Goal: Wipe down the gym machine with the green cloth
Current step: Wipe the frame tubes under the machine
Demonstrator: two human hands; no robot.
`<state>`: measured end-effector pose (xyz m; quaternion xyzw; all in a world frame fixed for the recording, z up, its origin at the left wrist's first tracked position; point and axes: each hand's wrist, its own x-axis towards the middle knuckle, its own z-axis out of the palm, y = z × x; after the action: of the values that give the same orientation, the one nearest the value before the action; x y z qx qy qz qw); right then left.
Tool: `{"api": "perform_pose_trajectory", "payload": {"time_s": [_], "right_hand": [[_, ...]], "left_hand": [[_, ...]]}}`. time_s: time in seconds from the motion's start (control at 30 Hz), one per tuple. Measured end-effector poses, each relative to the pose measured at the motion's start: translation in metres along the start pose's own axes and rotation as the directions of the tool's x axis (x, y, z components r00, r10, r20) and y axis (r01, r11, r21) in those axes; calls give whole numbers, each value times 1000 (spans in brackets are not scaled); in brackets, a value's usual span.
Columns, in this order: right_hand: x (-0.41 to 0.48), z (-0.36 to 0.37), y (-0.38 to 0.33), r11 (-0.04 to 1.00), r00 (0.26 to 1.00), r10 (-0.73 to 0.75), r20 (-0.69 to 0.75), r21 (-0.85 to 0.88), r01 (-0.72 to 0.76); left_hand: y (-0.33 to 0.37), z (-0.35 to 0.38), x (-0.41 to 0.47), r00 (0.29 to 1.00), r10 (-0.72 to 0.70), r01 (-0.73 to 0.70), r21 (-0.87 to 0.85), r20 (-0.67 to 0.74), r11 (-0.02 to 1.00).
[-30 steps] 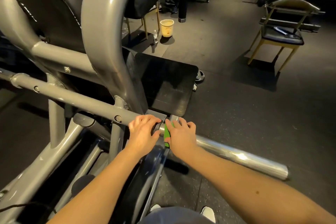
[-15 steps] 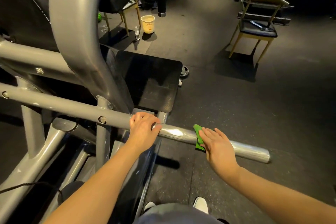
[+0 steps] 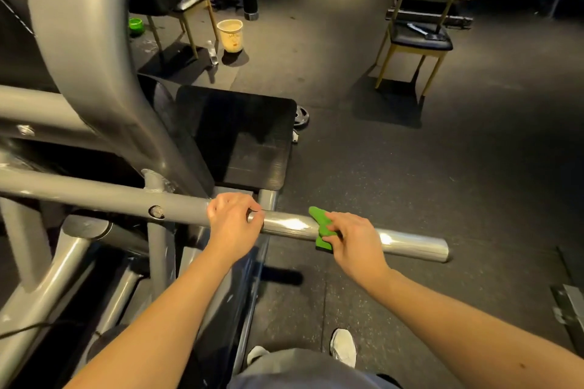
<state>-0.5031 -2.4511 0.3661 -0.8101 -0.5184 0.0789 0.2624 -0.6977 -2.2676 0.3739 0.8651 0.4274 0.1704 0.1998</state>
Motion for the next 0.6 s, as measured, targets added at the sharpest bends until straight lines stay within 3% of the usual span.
{"api": "perform_pose_trajectory", "payload": {"time_s": [0.07,0.2,0.37,0.5,0.6], "right_hand": [[-8,-4,5,1000,999,16,-29,-5,-16],[2,10,-28,994,991,-104,-80,-46,101],[23,48,-75,947,948,-318,27,-43,319],[10,27,-39,911,922,-382,59,-142,387],[-9,3,3,911,933,-359,19,-211,355]], "left_hand": [[0,0,-1,1000,1,-1,-2,-15,1000],[1,2,0,1000,-9,9,8,-12,1000],[0,2,1,999,-32,32,30,10,999],[0,1,0,1000,-26,26,6,-2,1000],[1,0,-2,1000,-19,19,-6,0,1000]]}}
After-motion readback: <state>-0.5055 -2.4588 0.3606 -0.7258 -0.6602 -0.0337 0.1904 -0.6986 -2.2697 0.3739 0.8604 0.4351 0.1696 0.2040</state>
